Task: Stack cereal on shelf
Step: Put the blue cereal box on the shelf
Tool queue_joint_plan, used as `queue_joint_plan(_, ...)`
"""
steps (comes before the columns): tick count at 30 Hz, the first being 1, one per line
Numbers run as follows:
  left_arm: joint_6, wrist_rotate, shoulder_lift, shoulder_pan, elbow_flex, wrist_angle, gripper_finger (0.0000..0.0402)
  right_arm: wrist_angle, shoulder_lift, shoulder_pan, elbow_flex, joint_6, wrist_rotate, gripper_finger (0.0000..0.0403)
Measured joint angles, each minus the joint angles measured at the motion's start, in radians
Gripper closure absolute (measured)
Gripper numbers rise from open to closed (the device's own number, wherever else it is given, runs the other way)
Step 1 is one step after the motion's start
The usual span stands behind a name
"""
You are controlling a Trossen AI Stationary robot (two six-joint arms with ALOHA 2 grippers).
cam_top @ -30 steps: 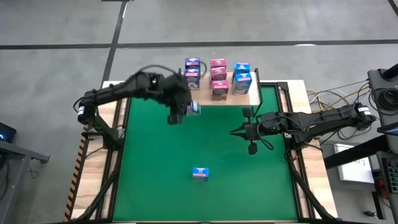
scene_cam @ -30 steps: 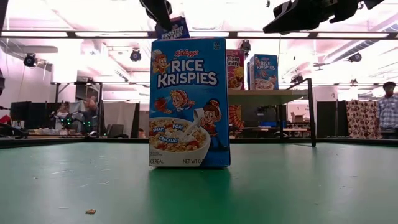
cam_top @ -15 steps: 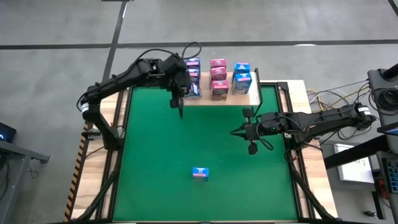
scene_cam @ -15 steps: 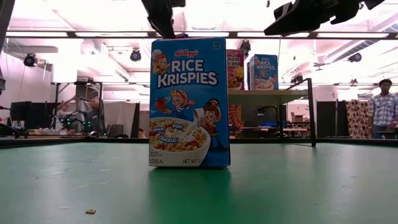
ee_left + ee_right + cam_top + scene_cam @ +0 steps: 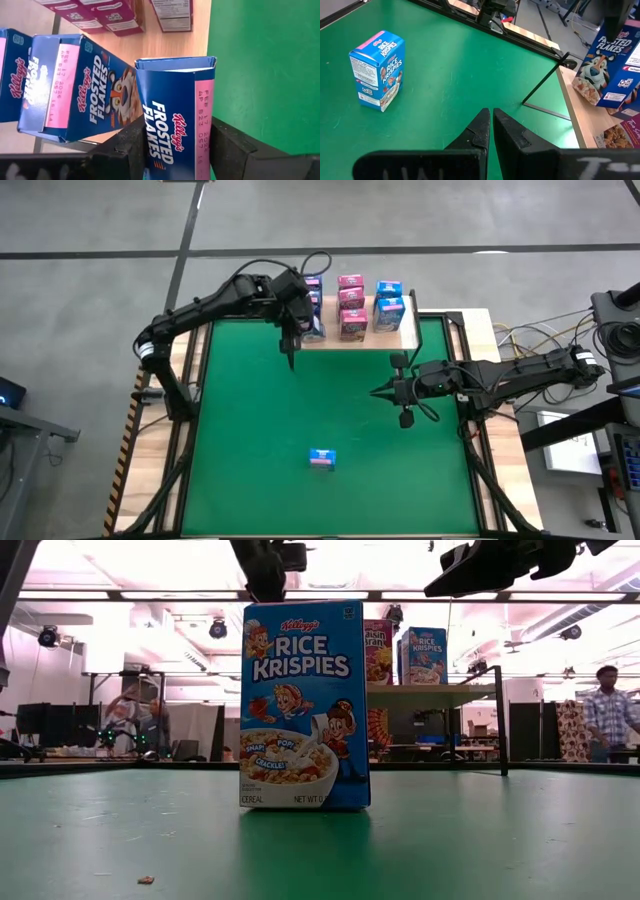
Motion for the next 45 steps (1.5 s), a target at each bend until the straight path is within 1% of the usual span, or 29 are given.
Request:
queue_joint_plan(11,0.0,0.0,-0.001,0.002,-0.002,0.03,0.0197,0.0,0.0,0.0,0.0,0.0,0.0,0.039)
queue_joint_plan(13,0.0,-0.003,-0.001,0.002,-0.002,0.036,0.0192,0.0,0.0,0.0,0.0,0.0,0.0,0.039)
queue_joint_plan(19,0.0,-0.053,-0.005,0.002,0.001,0.039,0.0186,0.0,0.0,0.0,0.0,0.0,0.0,0.039)
queue_joint_plan(27,-0.002,-0.053,-0.007,-0.001,0.11,0.006,0.0186,0.0,0.0,0.0,0.0,0.0,0.0,0.039)
queue_joint_plan(32,-0.075,-0.052,-0.008,-0.016,0.2,-0.024,0.0186,0.0,0.0,0.0,0.0,0.0,0.0,0.039)
queue_joint_plan(36,-0.111,-0.014,-0.009,-0.067,0.221,-0.024,0.0198,0.0,0.0,0.0,0.0,0.0,0.0,0.039)
queue_joint_plan(40,-0.115,-0.011,-0.009,-0.146,0.173,0.014,0.0228,0.0,0.0,0.0,0.0,0.0,0.0,0.039)
queue_joint_plan(42,-0.125,-0.026,-0.008,-0.182,0.131,0.038,0.0248,0.0,0.0,0.0,0.0,0.0,0.0,0.039)
queue_joint_plan(45,-0.135,-0.097,-0.008,-0.228,0.05,0.107,0.0279,0.0,0.0,0.0,0.0,0.0,0.0,0.039)
